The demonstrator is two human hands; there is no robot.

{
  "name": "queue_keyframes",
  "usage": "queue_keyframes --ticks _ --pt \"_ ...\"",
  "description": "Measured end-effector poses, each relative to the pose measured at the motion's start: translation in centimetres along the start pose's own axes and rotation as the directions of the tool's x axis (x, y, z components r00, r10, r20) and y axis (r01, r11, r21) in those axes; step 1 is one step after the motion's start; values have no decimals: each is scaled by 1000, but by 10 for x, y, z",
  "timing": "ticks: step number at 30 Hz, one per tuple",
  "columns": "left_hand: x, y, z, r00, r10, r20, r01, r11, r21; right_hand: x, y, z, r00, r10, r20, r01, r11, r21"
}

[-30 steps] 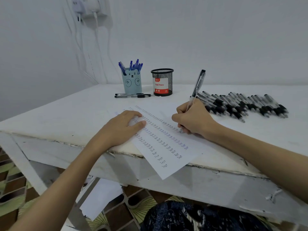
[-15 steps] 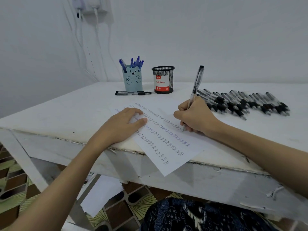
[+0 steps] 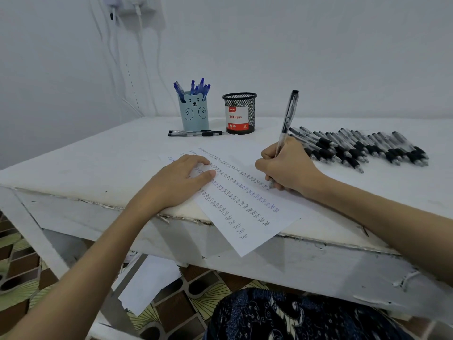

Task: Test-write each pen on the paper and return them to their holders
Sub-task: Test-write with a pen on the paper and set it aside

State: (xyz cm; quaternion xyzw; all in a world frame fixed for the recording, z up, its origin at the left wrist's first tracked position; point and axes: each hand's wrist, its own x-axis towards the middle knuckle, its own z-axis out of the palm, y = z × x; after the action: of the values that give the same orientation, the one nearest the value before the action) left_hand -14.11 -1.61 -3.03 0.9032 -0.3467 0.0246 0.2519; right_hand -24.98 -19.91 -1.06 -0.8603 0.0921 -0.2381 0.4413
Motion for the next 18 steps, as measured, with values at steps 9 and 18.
queue_keyframes --ticks 9,18 --pt "0 -1 0 1000 8 -2 -8 1000 2 1 3 0 1000 4 -24 -4 1000 4" --pt "0 0 0 1000 8 0 -8 1000 6 0 3 1 999 9 -47 -9 1000 0"
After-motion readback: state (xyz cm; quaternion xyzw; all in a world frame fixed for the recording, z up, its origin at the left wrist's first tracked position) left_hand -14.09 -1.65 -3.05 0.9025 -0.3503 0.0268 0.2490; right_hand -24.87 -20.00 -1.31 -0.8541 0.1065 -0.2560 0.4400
